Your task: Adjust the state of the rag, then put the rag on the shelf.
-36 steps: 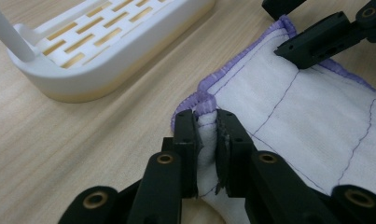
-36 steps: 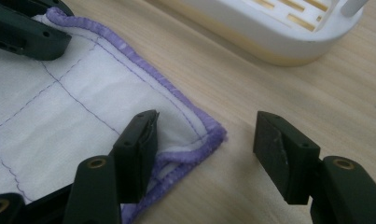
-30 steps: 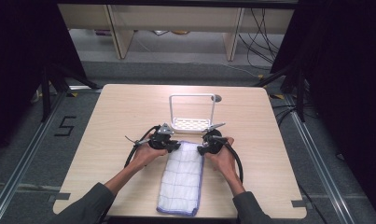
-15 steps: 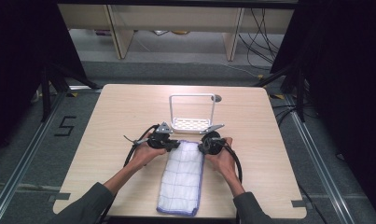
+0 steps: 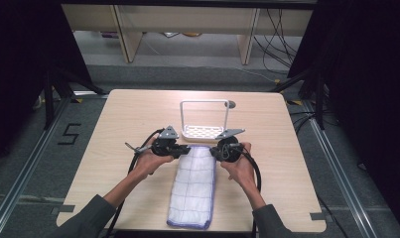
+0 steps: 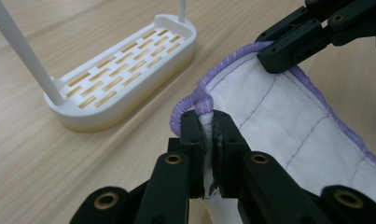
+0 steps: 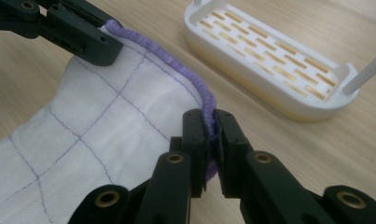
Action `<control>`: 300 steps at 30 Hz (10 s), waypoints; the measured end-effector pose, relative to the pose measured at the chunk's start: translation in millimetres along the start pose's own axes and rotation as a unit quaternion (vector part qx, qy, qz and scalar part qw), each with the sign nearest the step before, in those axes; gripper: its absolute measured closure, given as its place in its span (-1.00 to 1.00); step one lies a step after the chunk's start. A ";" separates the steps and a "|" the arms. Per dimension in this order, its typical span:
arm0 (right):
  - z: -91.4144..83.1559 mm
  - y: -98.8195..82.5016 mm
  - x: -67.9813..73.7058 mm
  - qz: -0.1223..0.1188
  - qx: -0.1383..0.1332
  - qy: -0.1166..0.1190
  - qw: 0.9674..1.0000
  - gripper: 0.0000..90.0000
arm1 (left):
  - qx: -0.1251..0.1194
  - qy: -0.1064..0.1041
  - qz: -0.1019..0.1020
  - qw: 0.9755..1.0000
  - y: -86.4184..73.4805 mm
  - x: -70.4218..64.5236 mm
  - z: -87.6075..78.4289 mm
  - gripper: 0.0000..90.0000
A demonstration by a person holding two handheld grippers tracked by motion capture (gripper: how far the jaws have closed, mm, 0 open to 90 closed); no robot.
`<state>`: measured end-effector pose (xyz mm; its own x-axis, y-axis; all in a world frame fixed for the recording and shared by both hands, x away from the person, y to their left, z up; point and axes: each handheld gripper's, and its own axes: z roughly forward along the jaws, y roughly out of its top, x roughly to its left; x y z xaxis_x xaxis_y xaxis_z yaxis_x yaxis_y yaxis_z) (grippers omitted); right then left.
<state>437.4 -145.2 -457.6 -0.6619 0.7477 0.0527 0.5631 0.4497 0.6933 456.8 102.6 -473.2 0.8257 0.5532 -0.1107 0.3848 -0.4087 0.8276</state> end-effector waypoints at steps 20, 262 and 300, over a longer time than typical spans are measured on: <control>-39.2 20.3 16.1 -0.026 -0.060 0.003 0.998 0.87 | -0.047 -0.013 0.014 0.999 27.8 -21.7 -36.7 0.86; -89.5 66.6 -42.5 0.051 -0.118 -0.006 0.992 -0.31 | -0.060 -0.031 -0.097 0.993 19.5 18.1 -97.0 -0.45; -88.7 11.0 0.0 0.024 -0.126 0.010 0.992 -0.35 | -0.039 -0.037 -0.082 0.995 -15.8 -9.0 -93.8 -0.48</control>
<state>399.7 -183.5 -386.3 -0.6489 0.7540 0.1019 0.4533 0.2756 0.8477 404.6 172.2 -433.7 0.7835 0.5514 -0.2865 0.4868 -0.2581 0.8345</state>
